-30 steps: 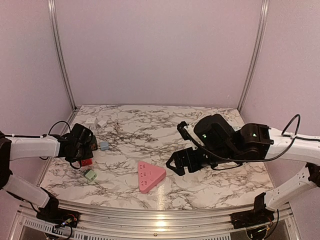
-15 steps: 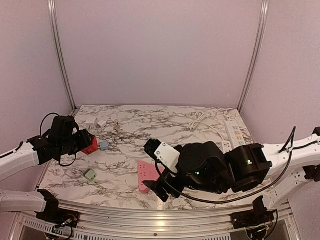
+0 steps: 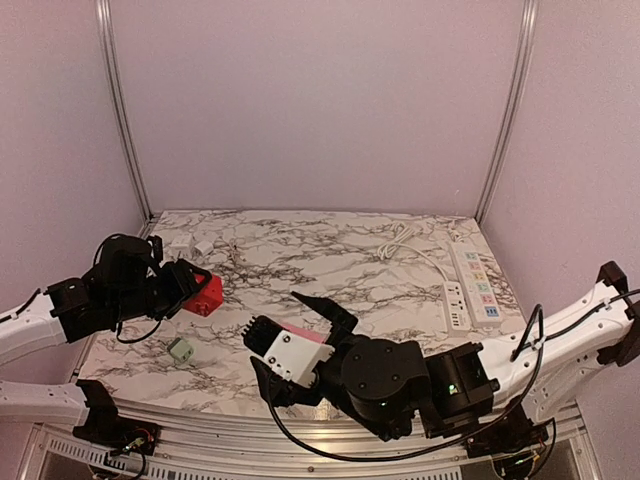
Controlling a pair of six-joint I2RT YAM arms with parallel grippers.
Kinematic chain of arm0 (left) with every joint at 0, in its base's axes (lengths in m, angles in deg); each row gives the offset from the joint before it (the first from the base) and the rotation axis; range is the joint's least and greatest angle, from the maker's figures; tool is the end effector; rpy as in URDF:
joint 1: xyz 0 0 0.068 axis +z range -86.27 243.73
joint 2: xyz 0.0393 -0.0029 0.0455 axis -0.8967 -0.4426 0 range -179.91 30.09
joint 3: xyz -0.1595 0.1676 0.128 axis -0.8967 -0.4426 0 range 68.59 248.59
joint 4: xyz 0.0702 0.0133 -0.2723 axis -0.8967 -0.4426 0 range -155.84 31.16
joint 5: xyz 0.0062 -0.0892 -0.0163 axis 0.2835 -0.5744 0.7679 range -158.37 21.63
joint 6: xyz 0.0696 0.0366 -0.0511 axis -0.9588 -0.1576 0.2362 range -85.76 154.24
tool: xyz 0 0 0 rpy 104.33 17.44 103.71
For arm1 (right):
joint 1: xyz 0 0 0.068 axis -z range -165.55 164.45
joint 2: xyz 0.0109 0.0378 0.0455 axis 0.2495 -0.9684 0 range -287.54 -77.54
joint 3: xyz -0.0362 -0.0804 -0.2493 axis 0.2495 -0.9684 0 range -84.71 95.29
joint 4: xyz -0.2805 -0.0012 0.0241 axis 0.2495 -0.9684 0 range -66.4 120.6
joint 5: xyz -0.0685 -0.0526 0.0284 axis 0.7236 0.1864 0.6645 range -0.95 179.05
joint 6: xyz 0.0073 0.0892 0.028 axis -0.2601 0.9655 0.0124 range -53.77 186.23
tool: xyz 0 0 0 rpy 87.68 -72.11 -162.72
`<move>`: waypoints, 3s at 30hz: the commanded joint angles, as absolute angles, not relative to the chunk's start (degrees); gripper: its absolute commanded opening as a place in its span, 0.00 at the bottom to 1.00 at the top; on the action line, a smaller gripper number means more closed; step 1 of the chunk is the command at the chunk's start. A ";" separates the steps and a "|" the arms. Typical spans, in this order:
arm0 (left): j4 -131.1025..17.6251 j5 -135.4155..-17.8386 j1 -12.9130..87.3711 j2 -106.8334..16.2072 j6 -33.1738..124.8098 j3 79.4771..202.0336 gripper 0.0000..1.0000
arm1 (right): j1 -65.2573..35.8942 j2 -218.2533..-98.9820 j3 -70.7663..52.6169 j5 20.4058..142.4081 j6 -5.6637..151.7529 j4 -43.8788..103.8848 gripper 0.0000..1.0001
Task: Insert the plug
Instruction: Pass from the left arm to the right
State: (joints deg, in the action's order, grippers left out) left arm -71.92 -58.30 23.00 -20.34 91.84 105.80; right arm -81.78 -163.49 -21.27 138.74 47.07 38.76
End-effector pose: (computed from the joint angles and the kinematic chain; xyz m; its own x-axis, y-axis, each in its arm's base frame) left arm 0.2152 -0.1658 0.2381 -0.6220 -0.5614 -0.5458 -0.0029 0.6987 -0.7154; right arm 0.0212 0.4003 0.2897 0.2628 -0.4507 -0.8531 -0.6744 0.5465 -0.4965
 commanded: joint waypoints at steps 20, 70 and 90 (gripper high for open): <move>-62.76 -61.29 9.15 -21.29 105.17 113.78 0.30 | -81.42 -181.57 -19.72 144.70 7.60 76.13 0.98; -56.84 -59.87 2.47 -18.33 108.15 110.95 0.30 | -76.75 -198.75 -6.27 156.57 -22.05 102.27 0.72; -51.97 -62.85 2.03 -19.35 107.89 110.23 0.49 | -74.94 -198.55 -5.84 156.86 -25.65 100.85 0.21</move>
State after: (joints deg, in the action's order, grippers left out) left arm -59.38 -59.70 2.67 -19.82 108.06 110.69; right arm -76.05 -198.39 -7.48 157.32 -25.65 100.60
